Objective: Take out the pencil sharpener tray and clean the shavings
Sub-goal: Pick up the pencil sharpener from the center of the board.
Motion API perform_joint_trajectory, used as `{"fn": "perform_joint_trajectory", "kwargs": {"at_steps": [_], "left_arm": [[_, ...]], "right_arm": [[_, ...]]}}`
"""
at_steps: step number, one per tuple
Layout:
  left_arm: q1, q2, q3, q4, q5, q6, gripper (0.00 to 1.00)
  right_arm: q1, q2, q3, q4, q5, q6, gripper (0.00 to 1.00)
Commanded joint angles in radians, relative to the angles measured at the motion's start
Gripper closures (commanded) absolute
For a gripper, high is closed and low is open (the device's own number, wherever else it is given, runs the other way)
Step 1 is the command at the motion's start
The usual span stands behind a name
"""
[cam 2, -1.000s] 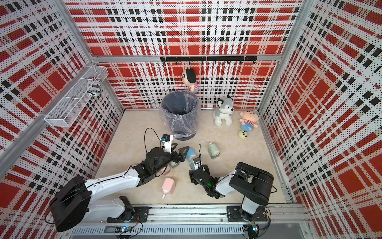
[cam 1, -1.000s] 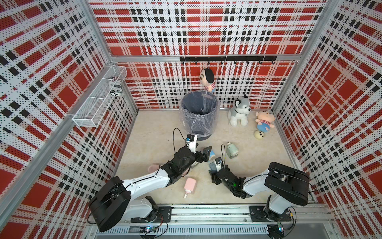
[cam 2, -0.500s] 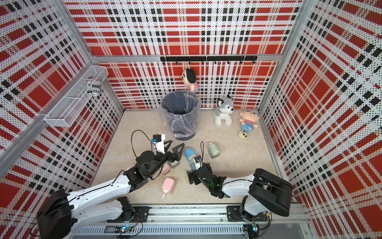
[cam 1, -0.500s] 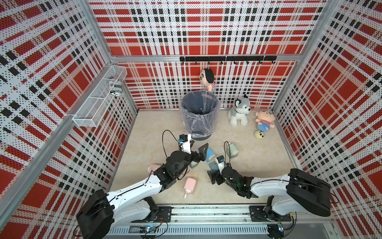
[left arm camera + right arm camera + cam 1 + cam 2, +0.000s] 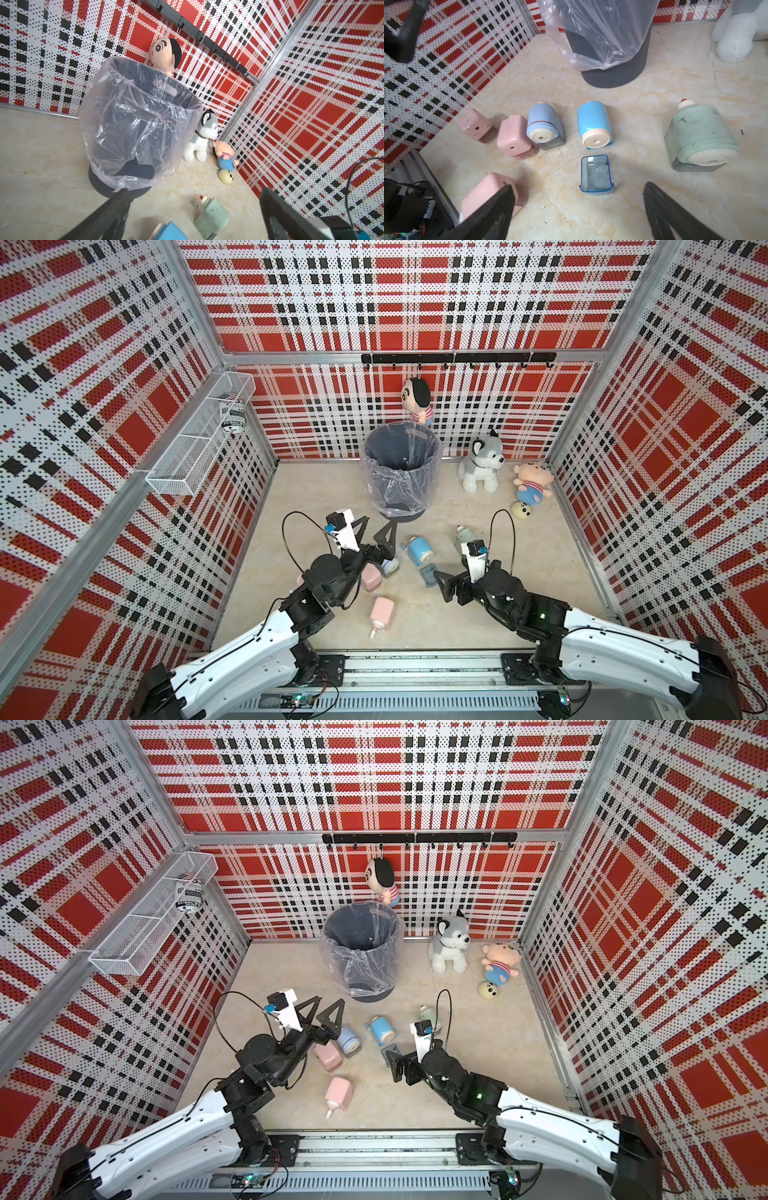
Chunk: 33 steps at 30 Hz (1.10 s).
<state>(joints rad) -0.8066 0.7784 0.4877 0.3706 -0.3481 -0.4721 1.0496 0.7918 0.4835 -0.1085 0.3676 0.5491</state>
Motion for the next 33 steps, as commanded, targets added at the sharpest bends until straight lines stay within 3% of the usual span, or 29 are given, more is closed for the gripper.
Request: {"fn": "perform_joint_trajectory", "kwargs": {"at_steps": [1, 6, 12, 16, 18, 26, 33], "left_arm": [[0.040, -0.022, 0.000, -0.062, 0.037, -0.083, 0.02], [0.083, -0.048, -0.026, -0.135, 0.086, -0.197, 0.02], [0.116, -0.048, 0.013, -0.376, 0.088, -0.252, 0.02], [0.103, -0.040, 0.012, -0.493, 0.139, -0.297, 0.02], [0.067, -0.023, 0.028, -0.566, 0.131, -0.324, 0.02], [-0.235, 0.060, 0.180, -0.919, -0.072, -0.454, 0.02], [-0.281, 0.125, 0.216, -1.034, -0.003, -0.460, 0.02]], "right_arm": [[-0.011, -0.037, 0.043, -0.095, 0.027, -0.041, 0.00], [-0.042, -0.038, 0.080, -0.084, 0.033, -0.081, 0.00], [-0.149, -0.007, 0.076, -0.070, -0.019, -0.052, 0.00], [-0.172, 0.016, 0.066, -0.047, 0.009, -0.052, 0.00], [-0.182, 0.026, 0.052, -0.024, 0.009, -0.054, 0.00], [-0.286, 0.057, -0.043, 0.102, -0.134, -0.035, 0.00], [-0.301, 0.032, -0.077, 0.135, -0.154, -0.029, 0.00]]}}
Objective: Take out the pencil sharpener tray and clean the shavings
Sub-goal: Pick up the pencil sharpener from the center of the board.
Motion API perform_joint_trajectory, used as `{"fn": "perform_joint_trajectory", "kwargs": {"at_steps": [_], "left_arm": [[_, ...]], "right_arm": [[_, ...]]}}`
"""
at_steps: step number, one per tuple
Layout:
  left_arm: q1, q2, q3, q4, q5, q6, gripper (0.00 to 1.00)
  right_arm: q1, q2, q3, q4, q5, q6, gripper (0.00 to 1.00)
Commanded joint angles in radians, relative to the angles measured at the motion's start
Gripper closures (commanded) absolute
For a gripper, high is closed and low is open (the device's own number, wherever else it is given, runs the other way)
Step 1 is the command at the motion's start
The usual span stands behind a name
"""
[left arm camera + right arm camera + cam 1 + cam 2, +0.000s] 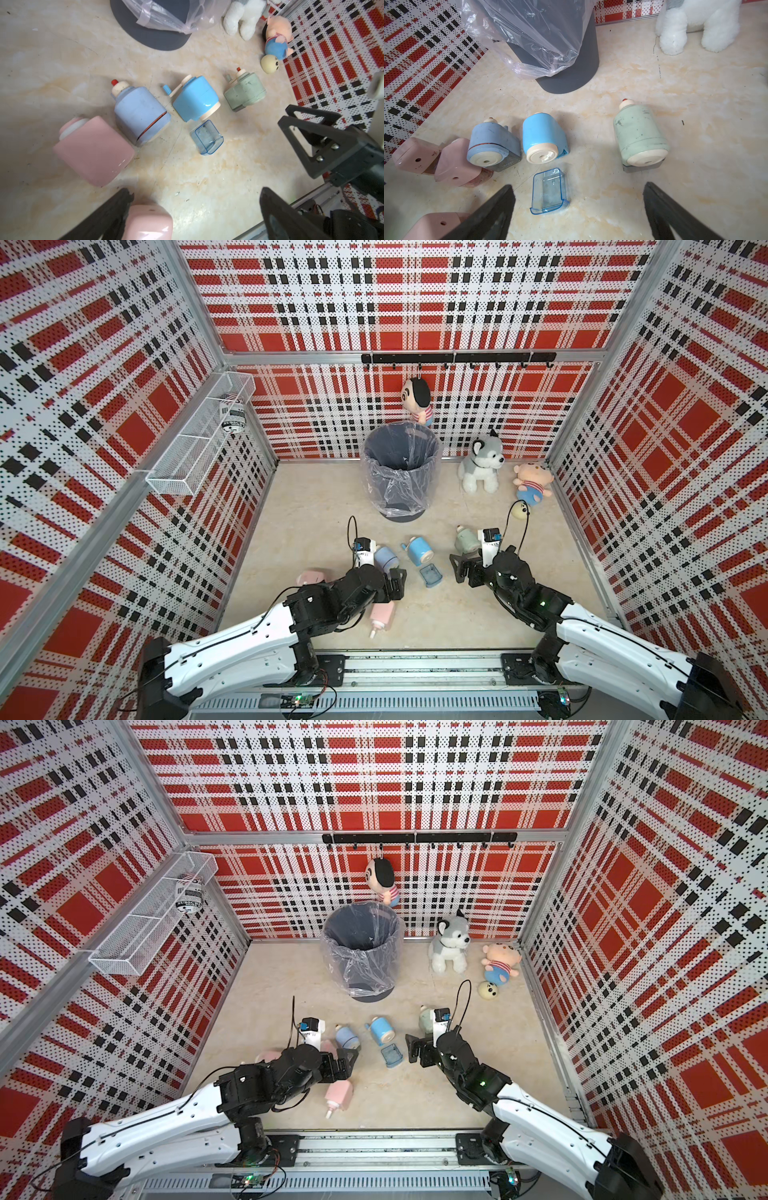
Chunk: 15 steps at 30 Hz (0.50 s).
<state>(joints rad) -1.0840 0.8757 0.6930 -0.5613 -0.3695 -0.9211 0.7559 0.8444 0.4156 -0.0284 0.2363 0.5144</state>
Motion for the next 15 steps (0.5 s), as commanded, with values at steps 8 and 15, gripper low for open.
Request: {"fn": "perform_joint_trajectory", "kwargs": {"at_steps": [8, 15], "left_arm": [[0.016, 0.158, 0.013, -0.120, 0.103, 0.058, 0.02], [0.023, 0.195, -0.003, -0.088, 0.177, 0.064, 0.02]], "right_arm": [[-0.009, -0.012, -0.021, 0.071, -0.025, 0.004, 0.00], [-0.009, -0.016, -0.029, 0.070, -0.020, 0.004, 0.00]]}}
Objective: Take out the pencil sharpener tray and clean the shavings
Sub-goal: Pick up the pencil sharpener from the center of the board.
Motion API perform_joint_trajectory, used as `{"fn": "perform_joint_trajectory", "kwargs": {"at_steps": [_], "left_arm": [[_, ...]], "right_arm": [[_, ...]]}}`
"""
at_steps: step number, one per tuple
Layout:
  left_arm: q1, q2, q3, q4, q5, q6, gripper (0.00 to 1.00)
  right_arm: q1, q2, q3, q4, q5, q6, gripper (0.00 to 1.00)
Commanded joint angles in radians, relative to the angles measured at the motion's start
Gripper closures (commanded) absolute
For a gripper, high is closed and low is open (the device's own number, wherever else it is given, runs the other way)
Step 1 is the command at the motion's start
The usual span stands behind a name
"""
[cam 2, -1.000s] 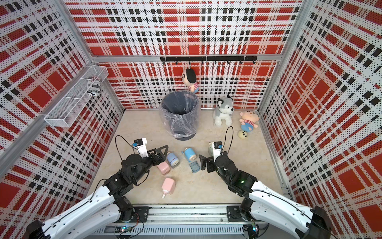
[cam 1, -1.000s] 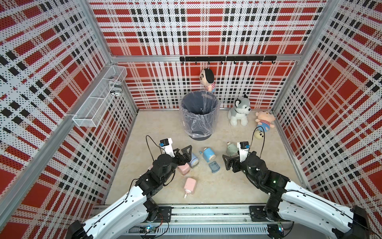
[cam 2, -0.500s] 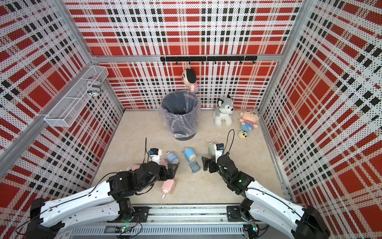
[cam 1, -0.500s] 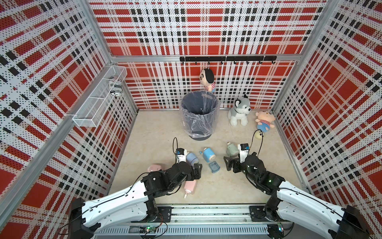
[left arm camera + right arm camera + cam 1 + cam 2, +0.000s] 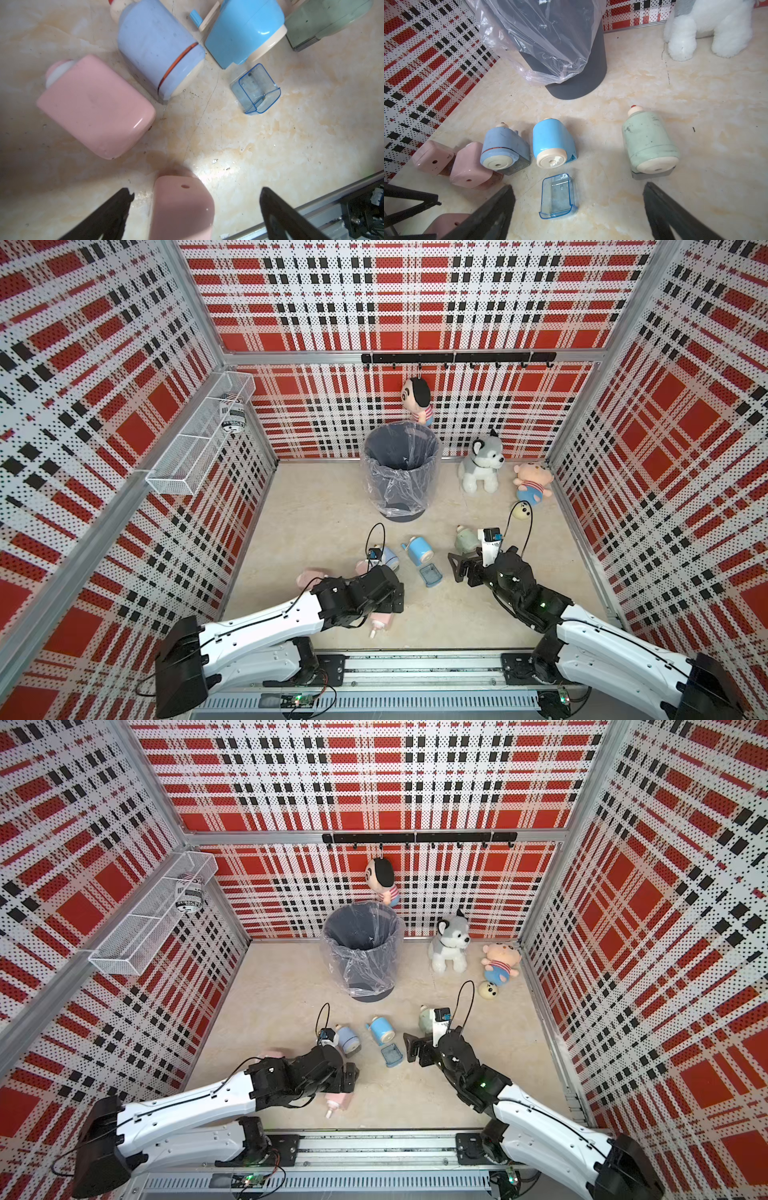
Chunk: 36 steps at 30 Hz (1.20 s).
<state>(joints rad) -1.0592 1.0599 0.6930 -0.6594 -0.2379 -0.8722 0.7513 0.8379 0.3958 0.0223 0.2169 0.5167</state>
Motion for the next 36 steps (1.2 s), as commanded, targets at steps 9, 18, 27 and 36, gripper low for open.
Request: {"fn": "perform_joint_trajectory", "kwargs": {"at_steps": [9, 18, 27, 36], "left_arm": [[-0.050, -0.013, 0.005, -0.097, 0.033, -0.053, 0.02], [-0.092, -0.037, -0.022, -0.072, 0.079, -0.085, 0.02], [-0.163, -0.006, -0.027, -0.034, 0.103, -0.123, 0.02], [-0.183, 0.040, -0.027, 0.043, 0.132, -0.129, 0.02]], "right_arm": [[-0.004, -0.011, -0.011, 0.022, -0.005, 0.002, 0.00], [-0.004, -0.012, -0.010, 0.023, -0.005, 0.002, 0.00], [-0.004, -0.024, -0.013, 0.022, -0.005, 0.000, 0.00], [-0.004, -0.040, -0.017, 0.020, -0.005, 0.002, 0.00]]}}
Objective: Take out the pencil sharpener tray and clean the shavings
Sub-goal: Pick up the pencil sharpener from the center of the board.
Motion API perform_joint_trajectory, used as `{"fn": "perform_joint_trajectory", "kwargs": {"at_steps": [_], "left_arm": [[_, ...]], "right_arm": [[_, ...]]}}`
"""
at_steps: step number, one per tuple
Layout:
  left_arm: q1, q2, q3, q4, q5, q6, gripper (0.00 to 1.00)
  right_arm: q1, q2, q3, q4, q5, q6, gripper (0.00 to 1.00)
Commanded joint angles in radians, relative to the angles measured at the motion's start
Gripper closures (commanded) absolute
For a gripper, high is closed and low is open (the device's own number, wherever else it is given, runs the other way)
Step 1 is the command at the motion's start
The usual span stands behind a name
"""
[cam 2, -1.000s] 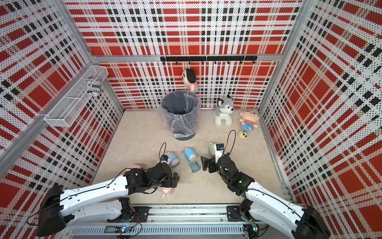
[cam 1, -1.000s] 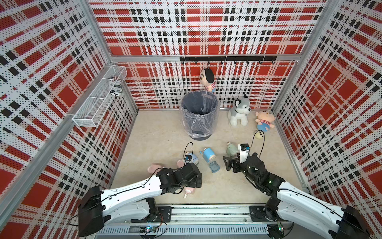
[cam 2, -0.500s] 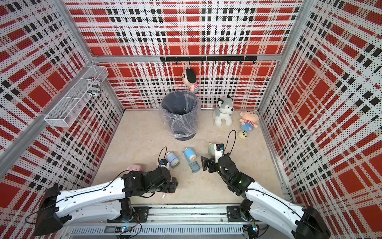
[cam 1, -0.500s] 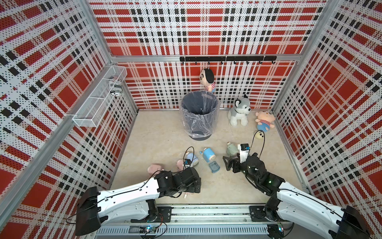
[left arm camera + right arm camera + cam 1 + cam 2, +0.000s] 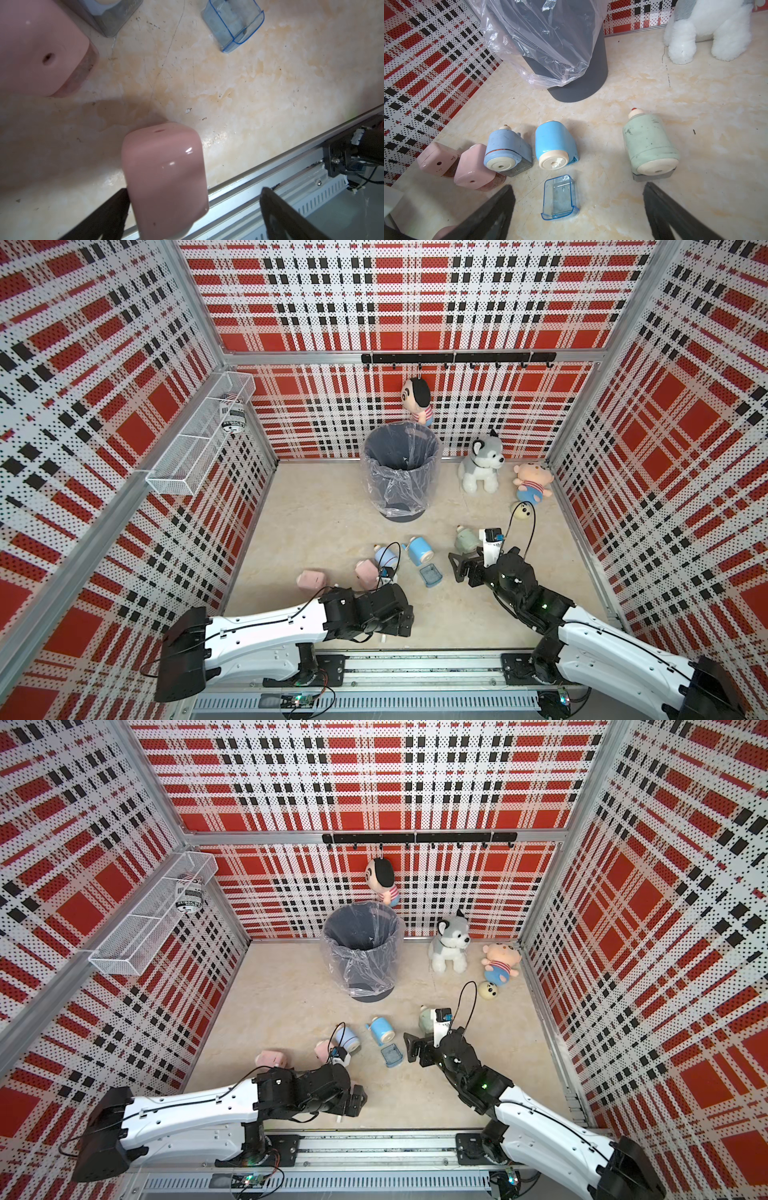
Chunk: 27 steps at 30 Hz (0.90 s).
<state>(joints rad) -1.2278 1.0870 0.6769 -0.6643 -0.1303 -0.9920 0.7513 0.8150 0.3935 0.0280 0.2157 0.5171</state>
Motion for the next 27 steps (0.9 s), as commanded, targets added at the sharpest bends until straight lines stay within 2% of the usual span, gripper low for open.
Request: {"fn": "perform_joint_trajectory", "kwargs": {"at_steps": [1, 10, 13, 20, 25, 27], "left_arm": [[-0.019, 0.012, -0.013, 0.047, 0.025, -0.014, 0.02], [-0.055, -0.022, -0.042, 0.060, 0.042, -0.059, 0.02], [-0.056, -0.017, -0.044, 0.051, 0.009, -0.075, 0.02], [-0.017, 0.076, -0.004, -0.009, -0.110, -0.096, 0.02], [-0.021, 0.154, 0.038, -0.012, -0.119, -0.088, 0.01], [-0.028, 0.177, 0.048, -0.031, -0.124, -0.088, 0.06]], "right_arm": [[-0.004, -0.017, -0.015, 0.015, -0.004, 0.001, 0.00], [-0.004, -0.008, -0.013, 0.021, -0.004, 0.003, 0.00], [-0.004, -0.011, -0.013, 0.024, -0.004, 0.003, 0.00], [-0.004, -0.017, -0.015, 0.020, -0.031, 0.003, 0.00], [-0.004, -0.035, -0.015, 0.008, -0.030, 0.001, 0.00], [-0.004, -0.043, -0.017, 0.006, -0.029, 0.001, 0.00]]}}
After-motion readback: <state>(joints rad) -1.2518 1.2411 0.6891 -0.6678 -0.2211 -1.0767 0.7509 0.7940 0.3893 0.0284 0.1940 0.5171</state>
